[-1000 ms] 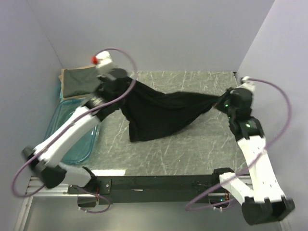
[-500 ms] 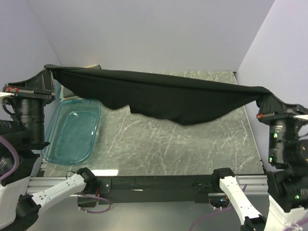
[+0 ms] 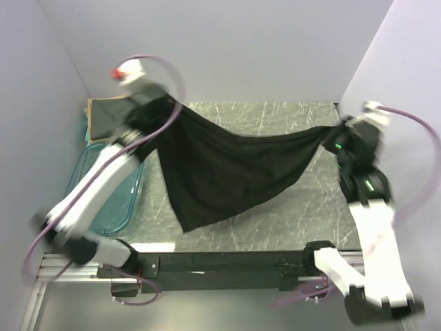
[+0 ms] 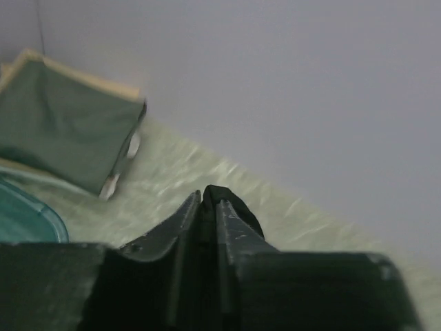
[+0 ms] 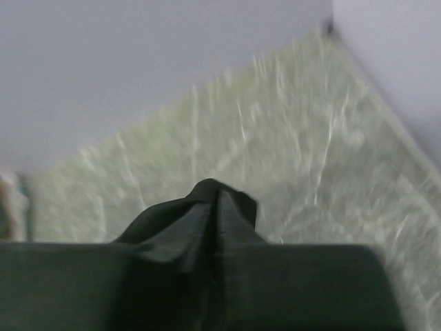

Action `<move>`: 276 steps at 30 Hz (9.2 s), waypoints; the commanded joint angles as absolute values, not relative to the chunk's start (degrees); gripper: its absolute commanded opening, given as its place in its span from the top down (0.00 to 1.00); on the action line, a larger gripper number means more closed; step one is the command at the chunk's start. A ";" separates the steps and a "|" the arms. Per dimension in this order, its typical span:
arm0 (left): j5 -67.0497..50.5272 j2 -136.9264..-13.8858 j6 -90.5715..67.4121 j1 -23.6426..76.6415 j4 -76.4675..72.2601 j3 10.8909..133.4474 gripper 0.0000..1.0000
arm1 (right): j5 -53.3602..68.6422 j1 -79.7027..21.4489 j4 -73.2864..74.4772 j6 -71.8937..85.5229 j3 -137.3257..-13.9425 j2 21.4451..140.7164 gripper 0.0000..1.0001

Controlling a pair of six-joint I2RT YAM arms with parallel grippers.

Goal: Fold and stack the t-shirts
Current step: Flatten the tshirt out

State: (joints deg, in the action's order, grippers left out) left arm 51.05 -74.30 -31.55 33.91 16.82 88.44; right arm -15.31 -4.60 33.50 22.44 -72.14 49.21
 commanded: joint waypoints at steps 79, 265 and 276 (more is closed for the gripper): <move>12.65 -81.90 -47.90 21.88 28.91 64.77 0.00 | -9.06 -55.30 37.45 35.78 -39.91 78.93 1.00; 14.33 -113.81 -50.01 21.80 28.92 80.49 0.01 | 5.27 -12.39 35.68 13.36 -100.81 127.18 0.12; 6.25 -131.47 -44.04 21.88 31.11 104.54 0.01 | 5.70 -11.34 26.39 20.55 -75.17 110.05 0.09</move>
